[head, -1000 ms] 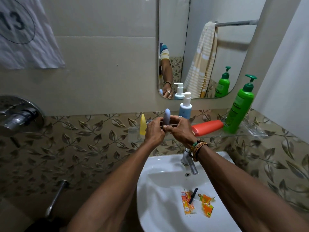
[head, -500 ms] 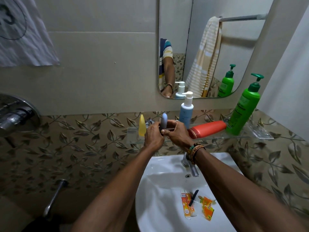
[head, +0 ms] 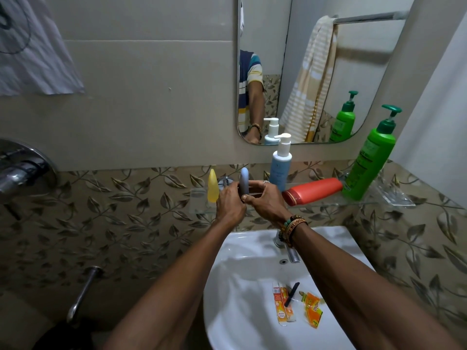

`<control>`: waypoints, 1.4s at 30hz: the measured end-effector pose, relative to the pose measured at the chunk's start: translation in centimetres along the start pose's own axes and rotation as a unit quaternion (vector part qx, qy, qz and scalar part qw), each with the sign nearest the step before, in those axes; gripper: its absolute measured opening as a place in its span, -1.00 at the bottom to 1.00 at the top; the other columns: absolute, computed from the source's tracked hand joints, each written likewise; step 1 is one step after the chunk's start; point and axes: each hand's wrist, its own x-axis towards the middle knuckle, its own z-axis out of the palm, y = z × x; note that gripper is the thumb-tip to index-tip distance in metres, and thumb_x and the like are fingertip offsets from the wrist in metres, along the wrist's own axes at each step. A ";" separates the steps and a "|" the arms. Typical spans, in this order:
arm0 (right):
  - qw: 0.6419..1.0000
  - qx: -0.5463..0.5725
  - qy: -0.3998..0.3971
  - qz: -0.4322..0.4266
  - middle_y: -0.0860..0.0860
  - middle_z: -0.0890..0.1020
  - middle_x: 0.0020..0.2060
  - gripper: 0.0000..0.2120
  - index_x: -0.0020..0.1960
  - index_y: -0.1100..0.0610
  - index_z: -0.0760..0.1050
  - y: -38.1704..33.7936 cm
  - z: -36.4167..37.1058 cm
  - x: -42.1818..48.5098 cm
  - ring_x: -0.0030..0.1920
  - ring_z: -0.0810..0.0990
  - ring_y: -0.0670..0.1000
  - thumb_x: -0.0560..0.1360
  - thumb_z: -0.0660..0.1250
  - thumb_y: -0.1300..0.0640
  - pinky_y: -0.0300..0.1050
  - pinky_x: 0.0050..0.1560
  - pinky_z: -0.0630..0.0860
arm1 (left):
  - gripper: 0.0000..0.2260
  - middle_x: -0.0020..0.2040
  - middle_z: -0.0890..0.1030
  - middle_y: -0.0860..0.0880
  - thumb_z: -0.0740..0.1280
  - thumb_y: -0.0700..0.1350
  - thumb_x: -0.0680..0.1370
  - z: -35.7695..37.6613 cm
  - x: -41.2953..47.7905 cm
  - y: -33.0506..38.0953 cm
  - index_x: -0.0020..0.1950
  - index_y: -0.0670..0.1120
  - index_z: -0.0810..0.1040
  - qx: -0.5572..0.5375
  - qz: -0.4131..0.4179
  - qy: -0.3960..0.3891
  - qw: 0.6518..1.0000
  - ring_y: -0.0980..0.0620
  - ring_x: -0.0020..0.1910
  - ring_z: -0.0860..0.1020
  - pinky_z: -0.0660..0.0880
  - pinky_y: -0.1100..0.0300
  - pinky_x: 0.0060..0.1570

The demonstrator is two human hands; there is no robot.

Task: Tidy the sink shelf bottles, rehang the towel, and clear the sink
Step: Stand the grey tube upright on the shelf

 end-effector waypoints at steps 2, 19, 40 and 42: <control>1.000 0.001 0.000 0.000 0.07 0.67 0.15 -0.55 0.31 0.15 0.54 -0.1 -0.1 0.1 0.13 0.64 0.01 0.44 0.50 0.28 0.03 0.19 0.60 | -0.76 0.09 0.62 -0.13 0.32 -0.32 0.54 0.0 0.1 0.1 0.20 -0.15 0.52 -0.001 -0.001 0.003 1.000 -0.11 0.07 0.58 0.56 0.04 -0.02; 0.999 -0.024 0.039 0.003 0.12 0.61 0.16 -0.41 0.41 0.21 0.42 0.4 -1.6 -2.3 0.11 0.61 0.05 0.43 0.52 0.23 -0.01 0.17 0.59 | -0.67 0.14 0.55 -0.15 0.43 -0.18 0.51 0.2 -2.7 0.2 0.24 -0.15 0.46 0.015 -0.036 0.018 0.999 -0.13 0.14 0.53 0.55 0.01 0.07; 0.994 -0.044 0.091 0.049 0.09 0.66 0.08 -0.49 0.31 0.16 0.51 1.3 -0.6 -8.2 0.06 0.64 0.04 0.41 0.54 0.08 0.01 0.11 0.62 | -0.93 -0.11 0.59 0.01 0.36 -0.08 0.57 -1.4 -8.5 -1.8 0.02 -0.03 0.54 -0.031 0.080 0.041 0.996 -0.02 -0.11 0.57 0.54 0.05 -0.11; 0.992 -0.056 0.103 0.054 0.08 0.67 0.07 -0.48 0.31 0.16 0.53 1.2 -0.7 -9.0 0.04 0.64 0.03 0.40 0.55 0.06 -0.01 0.10 0.62 | -0.95 -0.12 0.60 0.00 0.36 -0.09 0.57 -1.4 -8.9 -1.8 0.00 -0.04 0.54 -0.034 0.088 0.027 0.995 -0.03 -0.10 0.57 0.52 0.06 -0.11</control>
